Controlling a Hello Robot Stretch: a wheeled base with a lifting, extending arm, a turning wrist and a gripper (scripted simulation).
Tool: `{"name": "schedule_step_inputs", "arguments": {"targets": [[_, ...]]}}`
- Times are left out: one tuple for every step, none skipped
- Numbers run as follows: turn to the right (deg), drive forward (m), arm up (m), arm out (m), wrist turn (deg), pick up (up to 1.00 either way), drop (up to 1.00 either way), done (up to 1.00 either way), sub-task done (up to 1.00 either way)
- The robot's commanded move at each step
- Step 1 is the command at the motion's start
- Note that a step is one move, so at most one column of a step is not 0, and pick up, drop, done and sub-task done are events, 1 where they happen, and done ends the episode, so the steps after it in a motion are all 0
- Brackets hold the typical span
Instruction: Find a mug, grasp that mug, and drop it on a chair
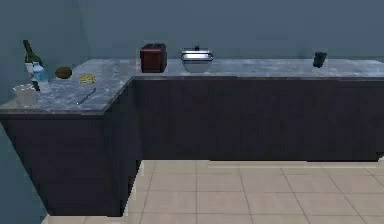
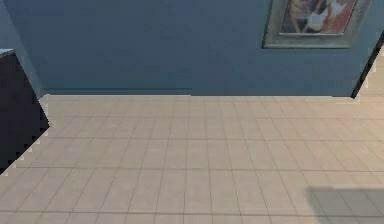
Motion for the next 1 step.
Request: {"name": "schedule_step_inputs", "arguments": {"targets": [[0.0,0.50,0.00,0.00,0.0,0.00,0.00,0.00,0.00]]}}
